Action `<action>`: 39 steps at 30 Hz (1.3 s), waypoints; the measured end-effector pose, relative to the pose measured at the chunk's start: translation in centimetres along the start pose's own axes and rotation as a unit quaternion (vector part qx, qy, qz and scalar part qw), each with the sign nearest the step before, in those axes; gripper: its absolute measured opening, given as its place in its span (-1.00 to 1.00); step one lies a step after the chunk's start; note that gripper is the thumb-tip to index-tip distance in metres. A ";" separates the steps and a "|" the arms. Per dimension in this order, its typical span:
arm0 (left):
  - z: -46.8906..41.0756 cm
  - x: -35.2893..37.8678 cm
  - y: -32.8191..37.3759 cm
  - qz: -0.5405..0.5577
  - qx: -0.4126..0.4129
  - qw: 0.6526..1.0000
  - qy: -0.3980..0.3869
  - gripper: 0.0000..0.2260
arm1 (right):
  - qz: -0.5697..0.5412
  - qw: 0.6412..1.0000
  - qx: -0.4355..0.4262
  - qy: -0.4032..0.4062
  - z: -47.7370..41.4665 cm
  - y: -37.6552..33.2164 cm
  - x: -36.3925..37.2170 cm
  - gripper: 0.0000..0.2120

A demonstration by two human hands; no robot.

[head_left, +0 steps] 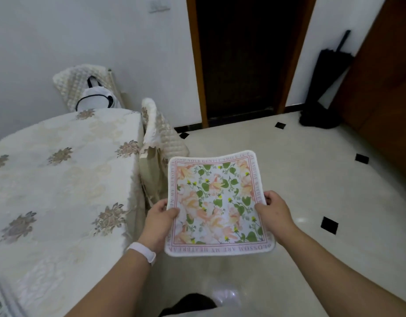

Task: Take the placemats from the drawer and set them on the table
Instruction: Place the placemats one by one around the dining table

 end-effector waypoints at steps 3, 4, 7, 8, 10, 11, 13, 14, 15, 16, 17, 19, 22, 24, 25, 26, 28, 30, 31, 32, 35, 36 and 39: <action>-2.6 2.2 0.7 0.008 -0.007 1.000 -0.024 -0.85 | -0.006 1.000 0.008 0.027 -1.6 -0.2 -1.8 -0.86; -3.5 2.9 0.9 0.008 -0.009 1.000 -0.028 -0.85 | -0.006 0.999 0.011 0.034 -2.3 -0.4 -2.4 -0.86; -6.2 4.3 1.7 0.017 -0.016 0.999 -0.044 -0.85 | 0.002 0.999 0.016 0.051 -5.0 -1.2 -3.6 -0.88; -7.3 4.5 2.2 0.019 -0.019 0.998 -0.049 -0.85 | 0.003 0.998 0.018 0.055 -6.1 -1.5 -3.7 -0.89; -10.0 4.7 3.3 0.024 -0.024 0.998 -0.053 -0.86 | 0.002 0.998 0.025 0.060 -8.6 -2.5 -3.6 -0.88; -11.6 4.6 3.8 0.024 -0.026 0.998 -0.053 -0.86 | 0.002 0.998 0.029 0.061 -10.0 -3.1 -3.4 -0.89; -14.9 4.3 5.4 0.019 -0.025 0.998 -0.053 -0.87 | 0.009 0.998 0.033 0.062 -13.2 -4.5 -2.6 -0.90; -16.7 4.0 6.5 0.013 -0.025 0.998 -0.053 -0.87 | 0.013 0.997 0.033 0.062 -14.9 -5.5 -2.1 -0.91; -18.5 3.7 7.6 0.011 -0.024 0.998 -0.053 -0.87 | 0.018 0.997 0.033 0.063 -16.7 -6.5 -1.7 -0.91; -20.3 3.3 8.7 0.009 -0.024 0.998 -0.056 -0.86 | 0.024 0.997 0.035 0.063 -18.4 -7.7 -1.2 -0.92; -22.1 3.0 9.7 0.010 -0.024 0.998 -0.062 -0.85 | 0.029 0.997 0.036 0.062 -20.1 -8.9 -0.8 -0.92; -25.3 2.3 11.9 0.014 -0.024 0.997 -0.078 -0.84 | 0.037 0.997 0.034 0.063 -23.4 -11.3 -0.2 -0.93; -30.1 1.5 15.2 0.004 -0.013 0.996 -0.088 -0.86 | 0.043 0.996 0.022 0.069 -27.6 -14.4 0.4 -0.93; -32.5 1.6 17.1 -0.002 0.004 0.996 -0.091 -0.86 | 0.038 0.996 0.020 0.073 -29.7 -16.0 0.6 -0.92; -33.5 1.7 17.8 -0.001 0.008 0.996 -0.094 -0.85 | 0.034 0.996 0.018 0.075 -30.4 -16.7 0.6 -0.91; -34.2 1.9 18.5 -0.002 0.010 0.995 -0.096 -0.84 | 0.032 0.996 0.016 0.077 -31.2 -17.2 0.5 -0.91; -35.5 2.3 19.5 0.002 0.008 0.995 -0.100 -0.84 | 0.032 0.996 0.016 0.081 -32.5 -18.1 0.1 -0.89; -36.7 2.8 20.1 0.003 0.003 0.995 -0.096 -0.85 | 0.031 0.996 0.019 0.083 -33.8 -18.8 -0.6 -0.90; -37.3 3.1 20.4 0.002 0.002 0.996 -0.094 -0.85 | 0.028 0.996 0.020 0.083 -34.5 -19.0 -0.9 -0.90; -37.9 3.5 20.7 0.000 0.000 0.996 -0.095 -0.85 | 0.026 0.996 0.020 0.083 -35.1 -19.2 -1.2 -0.91; -39.6 4.6 21.7 -0.003 0.000 0.995 -0.100 -0.86 | 0.023 0.997 0.017 0.076 -37.5 -19.8 -1.9 -0.91; -40.1 5.1 22.1 -0.003 0.001 0.995 -0.097 -0.86 | 0.025 0.997 0.016 0.069 -38.4 -20.1 -2.2 -0.91; -41.6 6.6 23.6 0.018 0.003 0.997 -0.080 -0.85 | 0.032 0.998 0.008 0.045 -41.8 -20.9 -3.1 -0.92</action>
Point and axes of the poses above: each hand's wrist, its own z-axis away from the middle knuckle, its own x-axis out of the palm, y = z × x, the point moved 1 cm from there along -z, towards the middle knuckle, and after that the axes turned 9 degrees about -y, right-handed, at the moved point
